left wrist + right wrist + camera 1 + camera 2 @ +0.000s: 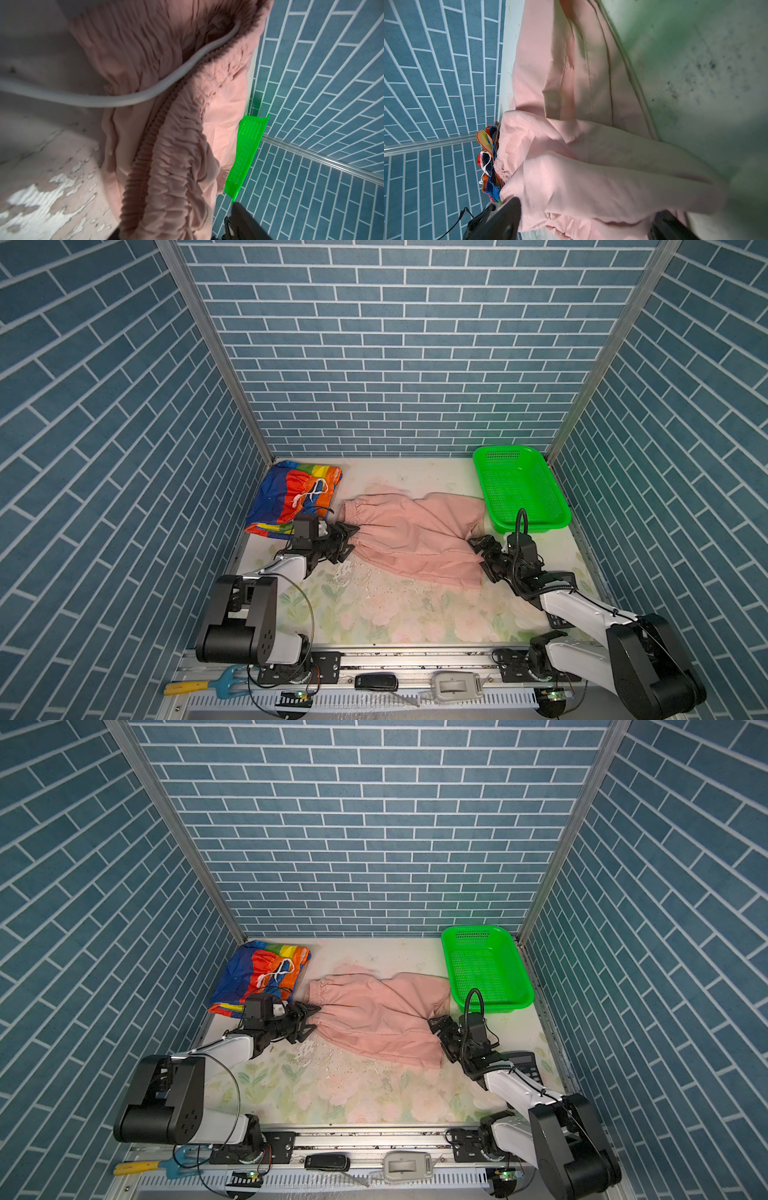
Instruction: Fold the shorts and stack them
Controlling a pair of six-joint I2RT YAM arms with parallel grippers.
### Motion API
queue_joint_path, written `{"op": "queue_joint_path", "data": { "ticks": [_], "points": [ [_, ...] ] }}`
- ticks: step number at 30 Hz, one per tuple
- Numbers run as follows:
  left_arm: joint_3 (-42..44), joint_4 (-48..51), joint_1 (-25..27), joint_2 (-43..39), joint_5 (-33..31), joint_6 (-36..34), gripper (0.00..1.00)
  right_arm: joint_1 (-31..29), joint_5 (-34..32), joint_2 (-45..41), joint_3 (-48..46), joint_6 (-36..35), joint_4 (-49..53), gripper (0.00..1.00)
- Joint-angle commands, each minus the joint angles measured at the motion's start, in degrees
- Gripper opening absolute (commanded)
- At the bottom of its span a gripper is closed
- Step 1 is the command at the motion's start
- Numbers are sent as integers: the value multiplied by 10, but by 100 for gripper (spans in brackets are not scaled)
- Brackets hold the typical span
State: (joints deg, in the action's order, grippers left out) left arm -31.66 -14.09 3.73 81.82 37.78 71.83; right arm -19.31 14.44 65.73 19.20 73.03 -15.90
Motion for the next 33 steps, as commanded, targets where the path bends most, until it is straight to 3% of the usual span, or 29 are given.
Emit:
{"op": "queue_joint_path", "data": {
  "ticks": [1, 5, 8, 14, 25, 33],
  "points": [
    [-15, -4, -1, 10, -16, -20, 54, 4, 1, -9, -9, 24, -27, 83],
    [-28, -4, -4, 17, -15, -33, 31, 8, -1, -16, -17, 23, -26, 78],
    [-47, 25, -8, 12, -15, -54, 25, 12, 3, -13, -21, 24, -33, 77],
    [-88, 95, -39, 0, -14, -122, 1, 16, 9, -4, -25, 29, -51, 74],
    [-144, 108, -67, 28, 1, -146, 0, 16, 17, 26, -35, 27, -79, 65],
    [-147, 98, -70, 21, 15, -134, 0, 16, 21, 79, -38, 21, -124, 51]
  ]
}}
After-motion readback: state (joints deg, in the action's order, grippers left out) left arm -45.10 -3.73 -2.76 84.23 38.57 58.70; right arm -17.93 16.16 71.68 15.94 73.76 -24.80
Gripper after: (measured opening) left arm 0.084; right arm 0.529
